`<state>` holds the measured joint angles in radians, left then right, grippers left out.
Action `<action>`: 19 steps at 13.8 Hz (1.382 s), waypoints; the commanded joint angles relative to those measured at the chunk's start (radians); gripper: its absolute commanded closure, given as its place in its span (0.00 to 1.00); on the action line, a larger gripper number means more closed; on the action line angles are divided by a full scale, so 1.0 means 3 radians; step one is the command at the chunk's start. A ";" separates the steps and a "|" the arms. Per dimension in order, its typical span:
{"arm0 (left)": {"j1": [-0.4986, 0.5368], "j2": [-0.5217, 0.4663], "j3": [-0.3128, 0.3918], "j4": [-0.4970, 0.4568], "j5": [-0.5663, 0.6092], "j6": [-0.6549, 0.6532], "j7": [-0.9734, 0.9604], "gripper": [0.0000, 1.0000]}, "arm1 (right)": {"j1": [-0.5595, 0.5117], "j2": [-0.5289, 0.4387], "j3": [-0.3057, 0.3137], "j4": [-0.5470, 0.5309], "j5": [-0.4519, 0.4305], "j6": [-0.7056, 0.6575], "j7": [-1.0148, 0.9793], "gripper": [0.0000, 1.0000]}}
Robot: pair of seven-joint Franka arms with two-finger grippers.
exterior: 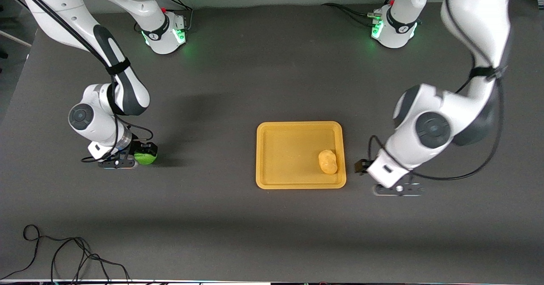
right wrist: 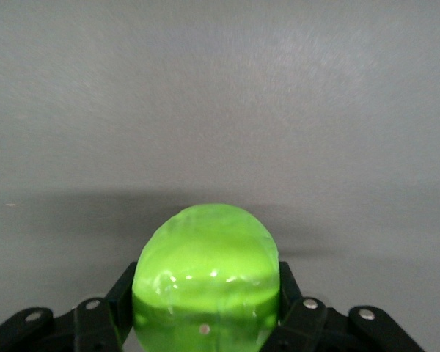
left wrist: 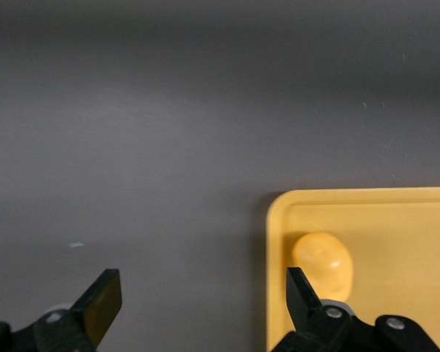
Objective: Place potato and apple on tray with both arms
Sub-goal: 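Release the potato on the tray while the right gripper grasps the apple, then lift the green apple with the right gripper while the left gripper withdraws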
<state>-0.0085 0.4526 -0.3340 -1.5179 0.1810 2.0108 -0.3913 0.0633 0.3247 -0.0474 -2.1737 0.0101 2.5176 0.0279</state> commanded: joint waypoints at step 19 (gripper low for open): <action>0.1030 -0.1544 -0.0007 -0.0473 -0.0633 -0.1272 0.0737 0.00 | 0.1756 0.0777 0.0035 0.3660 0.0043 -0.3074 0.2252 0.50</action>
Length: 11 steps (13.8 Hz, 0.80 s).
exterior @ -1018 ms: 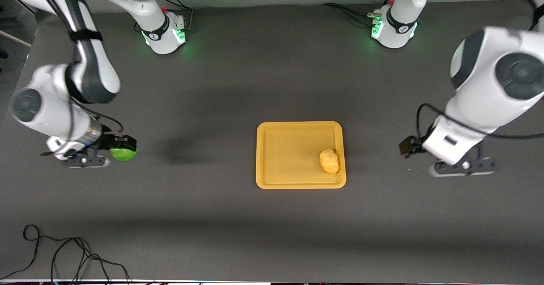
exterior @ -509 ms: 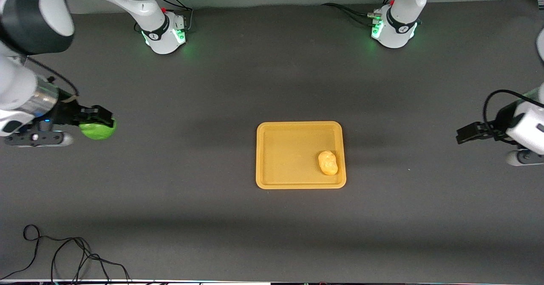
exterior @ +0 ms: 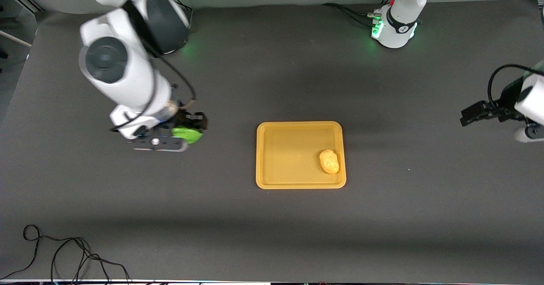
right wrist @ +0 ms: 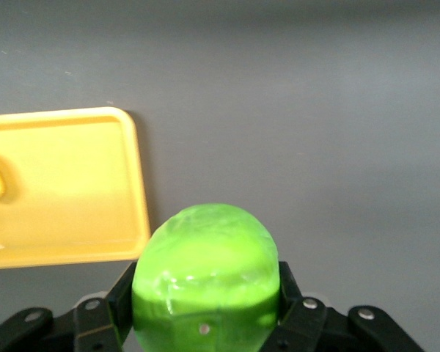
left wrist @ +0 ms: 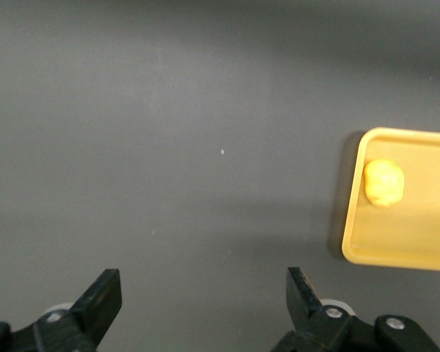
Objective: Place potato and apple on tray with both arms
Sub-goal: 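Lift the green apple with the right gripper while the left gripper withdraws, then lower the green apple onto the tray beside the potato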
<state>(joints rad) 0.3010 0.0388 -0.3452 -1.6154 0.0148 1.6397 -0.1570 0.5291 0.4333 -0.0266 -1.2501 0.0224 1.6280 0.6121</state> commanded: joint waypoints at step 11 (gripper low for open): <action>-0.0022 -0.0114 0.0046 -0.0045 -0.0197 -0.0210 -0.0029 0.00 | 0.1054 0.1592 0.0022 0.1191 -0.0059 0.0851 0.0972 0.54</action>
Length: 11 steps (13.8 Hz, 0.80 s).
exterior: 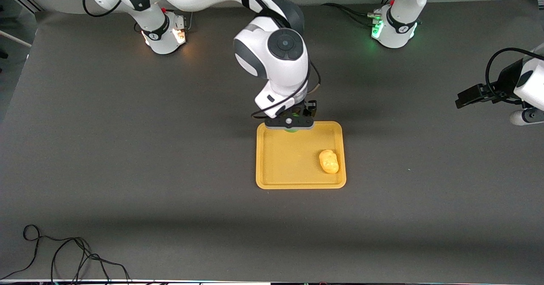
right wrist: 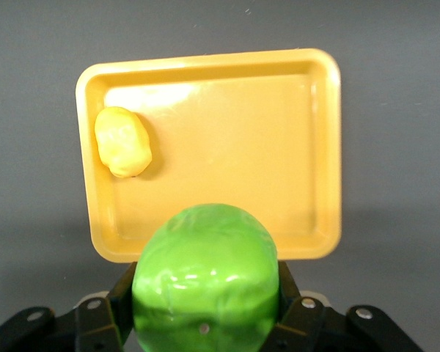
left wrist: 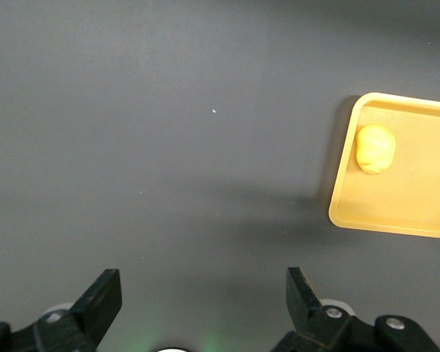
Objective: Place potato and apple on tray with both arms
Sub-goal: 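Lower the green apple onto the tray beside the potato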
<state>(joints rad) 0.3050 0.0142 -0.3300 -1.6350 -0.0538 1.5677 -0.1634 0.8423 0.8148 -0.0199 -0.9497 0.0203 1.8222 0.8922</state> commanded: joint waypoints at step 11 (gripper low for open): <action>-0.0990 -0.0037 0.0771 0.0015 0.0230 0.0230 -0.0038 0.00 | -0.0046 0.0986 -0.0026 0.0149 -0.0374 0.0926 0.0007 0.54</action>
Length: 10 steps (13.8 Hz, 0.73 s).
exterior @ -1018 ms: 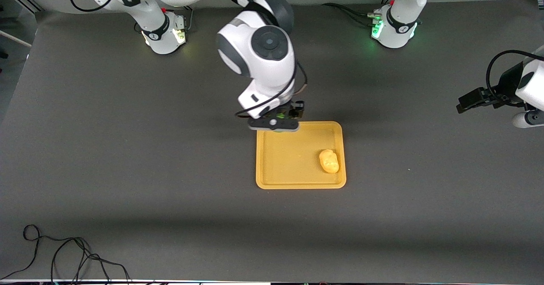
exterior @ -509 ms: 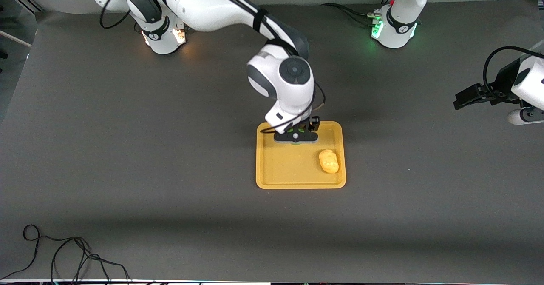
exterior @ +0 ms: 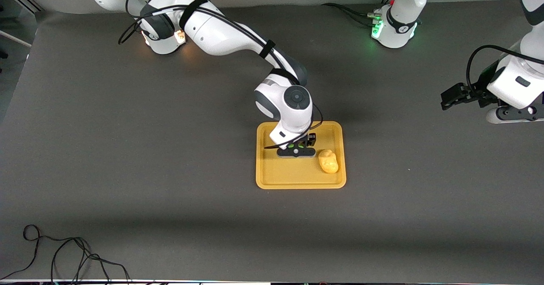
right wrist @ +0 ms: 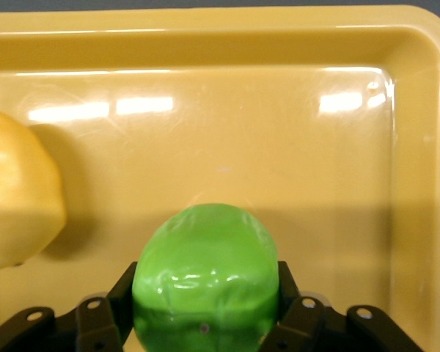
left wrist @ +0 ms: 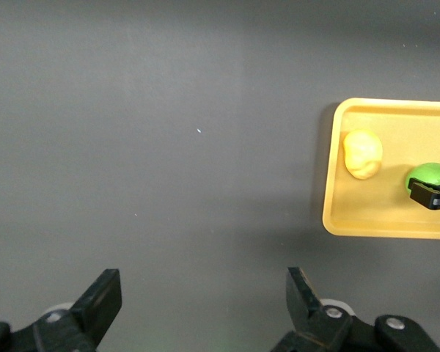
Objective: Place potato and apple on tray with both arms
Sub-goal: 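Lower the green apple onto the tray beside the potato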
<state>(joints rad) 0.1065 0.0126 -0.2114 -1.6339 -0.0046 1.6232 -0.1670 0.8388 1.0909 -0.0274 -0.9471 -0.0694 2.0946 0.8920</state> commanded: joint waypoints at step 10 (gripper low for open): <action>-0.0375 -0.0047 0.0475 0.0001 0.0041 0.0015 0.0086 0.00 | -0.0132 0.0117 0.0015 0.0120 -0.0065 0.0248 0.0013 0.54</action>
<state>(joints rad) 0.0279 0.0126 -0.0909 -1.6338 -0.0015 1.6364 -0.1533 0.7994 1.1109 -0.0297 -0.9402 -0.0758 2.1521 0.8913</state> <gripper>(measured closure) 0.000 0.256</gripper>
